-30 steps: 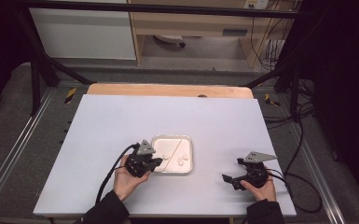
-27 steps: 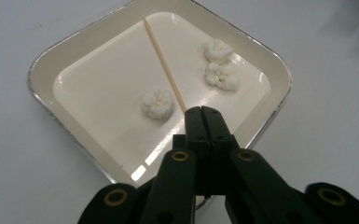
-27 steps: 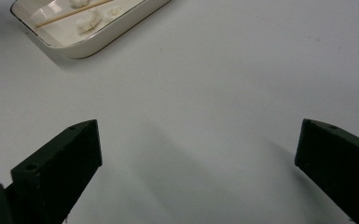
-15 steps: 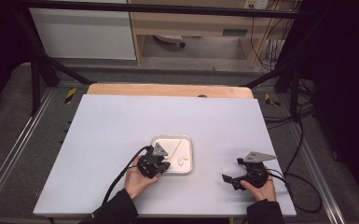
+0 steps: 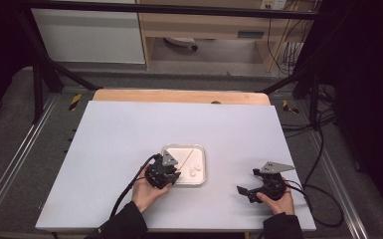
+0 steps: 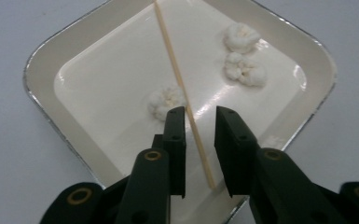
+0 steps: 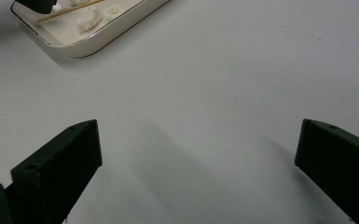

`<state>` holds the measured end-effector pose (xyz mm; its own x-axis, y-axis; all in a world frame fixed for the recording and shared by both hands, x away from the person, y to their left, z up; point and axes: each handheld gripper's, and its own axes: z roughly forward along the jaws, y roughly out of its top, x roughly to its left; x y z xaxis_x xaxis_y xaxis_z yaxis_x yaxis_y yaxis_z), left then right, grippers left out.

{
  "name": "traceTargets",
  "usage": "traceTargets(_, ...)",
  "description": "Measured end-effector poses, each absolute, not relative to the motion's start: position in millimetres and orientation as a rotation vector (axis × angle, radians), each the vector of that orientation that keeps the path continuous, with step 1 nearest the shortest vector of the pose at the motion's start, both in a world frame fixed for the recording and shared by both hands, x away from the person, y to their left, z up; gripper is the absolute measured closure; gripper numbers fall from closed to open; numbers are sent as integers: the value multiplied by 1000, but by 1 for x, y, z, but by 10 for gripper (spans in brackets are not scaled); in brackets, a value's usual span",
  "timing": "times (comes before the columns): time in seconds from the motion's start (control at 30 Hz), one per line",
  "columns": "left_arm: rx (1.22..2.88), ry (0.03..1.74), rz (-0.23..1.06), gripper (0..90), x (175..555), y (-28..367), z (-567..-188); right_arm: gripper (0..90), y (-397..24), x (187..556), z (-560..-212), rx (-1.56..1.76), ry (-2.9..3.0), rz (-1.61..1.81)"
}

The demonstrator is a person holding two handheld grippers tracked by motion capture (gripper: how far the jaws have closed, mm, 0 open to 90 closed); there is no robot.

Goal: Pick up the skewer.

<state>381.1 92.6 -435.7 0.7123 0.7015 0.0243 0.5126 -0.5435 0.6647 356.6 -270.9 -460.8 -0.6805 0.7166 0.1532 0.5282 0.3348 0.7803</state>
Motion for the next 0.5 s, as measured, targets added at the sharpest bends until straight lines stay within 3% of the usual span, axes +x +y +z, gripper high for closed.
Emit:
traceTargets(0.1,2267,945,379,711,382,91,-437,10,-271,357,-461,1131,2380,1263)
traceTargets(0.5,2257,1034,462,825,374,75,-440,10,-271,356,-461,1130,2378,1264)
